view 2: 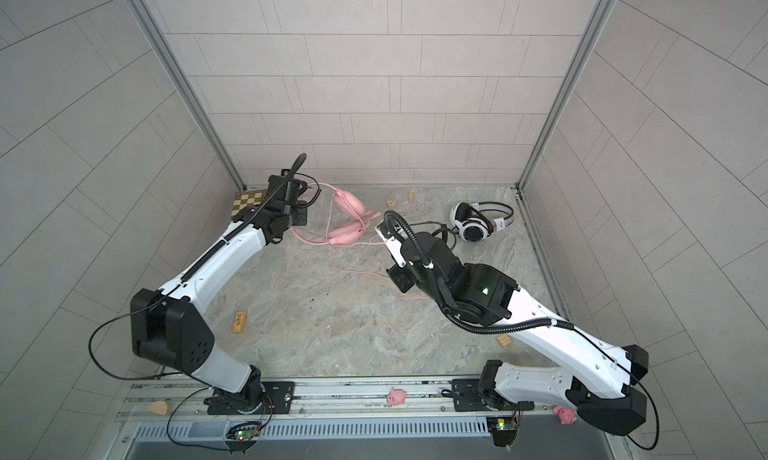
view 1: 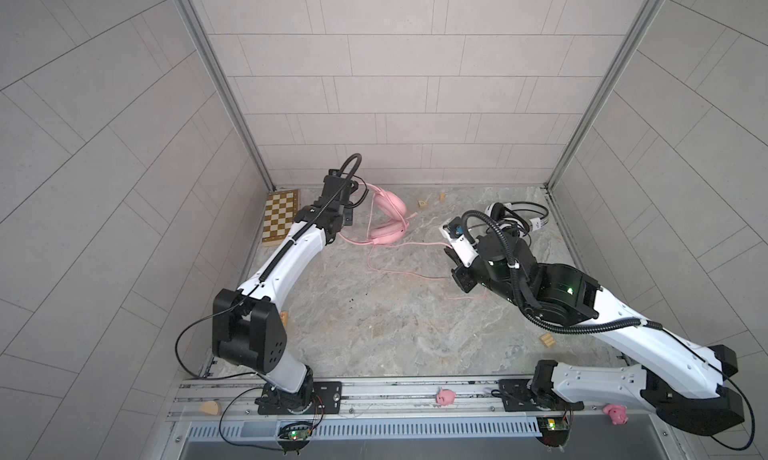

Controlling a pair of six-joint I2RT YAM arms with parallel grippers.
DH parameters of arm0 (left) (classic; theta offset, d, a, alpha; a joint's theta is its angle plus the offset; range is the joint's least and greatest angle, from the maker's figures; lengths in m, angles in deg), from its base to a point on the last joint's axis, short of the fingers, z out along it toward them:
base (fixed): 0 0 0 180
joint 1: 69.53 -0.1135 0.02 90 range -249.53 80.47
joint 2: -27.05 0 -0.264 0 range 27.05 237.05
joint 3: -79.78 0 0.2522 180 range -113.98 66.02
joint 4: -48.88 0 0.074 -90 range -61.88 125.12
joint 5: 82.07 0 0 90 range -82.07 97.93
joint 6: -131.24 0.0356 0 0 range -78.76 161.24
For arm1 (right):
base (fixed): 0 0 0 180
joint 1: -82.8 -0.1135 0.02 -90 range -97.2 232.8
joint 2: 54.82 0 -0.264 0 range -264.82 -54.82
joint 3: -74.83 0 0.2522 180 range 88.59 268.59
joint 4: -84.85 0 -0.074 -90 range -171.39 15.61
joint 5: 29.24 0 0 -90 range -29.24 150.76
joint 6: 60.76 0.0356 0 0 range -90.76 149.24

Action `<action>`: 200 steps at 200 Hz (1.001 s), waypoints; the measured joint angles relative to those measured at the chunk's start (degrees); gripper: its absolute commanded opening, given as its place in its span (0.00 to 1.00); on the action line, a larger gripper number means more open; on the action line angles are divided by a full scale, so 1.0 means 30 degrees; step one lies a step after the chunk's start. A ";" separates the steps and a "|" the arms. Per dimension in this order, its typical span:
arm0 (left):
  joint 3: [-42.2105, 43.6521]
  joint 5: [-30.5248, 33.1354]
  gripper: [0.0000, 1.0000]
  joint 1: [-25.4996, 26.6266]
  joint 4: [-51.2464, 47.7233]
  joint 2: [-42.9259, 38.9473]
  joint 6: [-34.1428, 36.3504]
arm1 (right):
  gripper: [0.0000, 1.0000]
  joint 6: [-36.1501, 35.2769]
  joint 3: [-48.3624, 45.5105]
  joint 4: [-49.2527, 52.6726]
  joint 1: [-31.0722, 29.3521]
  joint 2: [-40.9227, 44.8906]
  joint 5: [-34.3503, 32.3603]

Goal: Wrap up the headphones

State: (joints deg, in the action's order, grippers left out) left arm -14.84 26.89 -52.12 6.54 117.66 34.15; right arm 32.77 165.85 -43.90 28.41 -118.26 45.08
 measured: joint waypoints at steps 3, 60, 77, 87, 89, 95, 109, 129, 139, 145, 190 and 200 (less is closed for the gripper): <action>-0.0066 -0.0007 0.00 0.0095 -0.0066 0.0109 0.0138 | 0.00 -0.0058 0.0073 -0.0058 0.0153 -0.0015 0.0022; -0.1683 -0.2688 0.00 0.1574 -0.1967 0.1290 0.2433 | 0.00 -0.0823 0.1960 -0.0459 0.3920 -0.0495 0.1530; -0.2266 -0.3956 0.00 0.1938 -0.2448 0.1501 0.3111 | 0.00 -0.0823 0.2477 -0.0408 0.5617 -0.0794 0.2550; -0.2565 -0.5034 0.00 0.2055 -0.2703 0.1647 0.3468 | 0.00 -0.0823 0.2878 -0.0291 0.6586 -0.1100 0.3118; -0.2630 -0.5333 0.00 0.2069 -0.2754 0.1698 0.3526 | 0.00 -0.0823 0.2980 -0.0262 0.6783 -0.1180 0.3228; -0.2856 -0.6156 0.00 0.2091 -0.2973 0.1865 0.3716 | 0.00 -0.0823 0.3351 -0.0073 0.7424 -0.1479 0.3694; -0.3381 -0.7949 0.00 0.2091 -0.3453 0.2324 0.4058 | 0.00 -0.0860 0.4014 0.0138 0.8619 -0.2120 0.4386; -0.4371 -0.9850 0.00 0.2091 -0.4437 0.3140 0.4634 | 0.00 -0.0969 0.4255 0.0321 0.9901 -0.2725 0.4991; -0.4699 -1.0520 0.00 0.2084 -0.4787 0.3432 0.4896 | 0.00 -0.0998 0.4248 0.0583 1.0469 -0.2871 0.5231; -0.4794 -1.0877 0.00 0.2084 -0.4998 0.3555 0.5013 | 0.00 -0.0998 0.4248 0.0721 1.0805 -0.2929 0.5326; -0.4838 -1.1672 0.00 0.2084 -0.5391 0.3461 0.5187 | 0.00 -0.1282 0.4670 0.2047 1.2225 -0.3053 0.5319; -0.4830 -1.1679 0.00 0.2084 -0.5362 0.3373 0.5217 | 0.00 -0.1523 0.4845 0.2280 1.2225 -0.3067 0.5078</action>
State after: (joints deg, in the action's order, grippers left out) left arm -29.33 -8.15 -45.87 -9.55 127.78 49.80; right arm 28.20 180.38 -37.06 65.09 -127.47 60.31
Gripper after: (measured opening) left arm 0.081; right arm 0.048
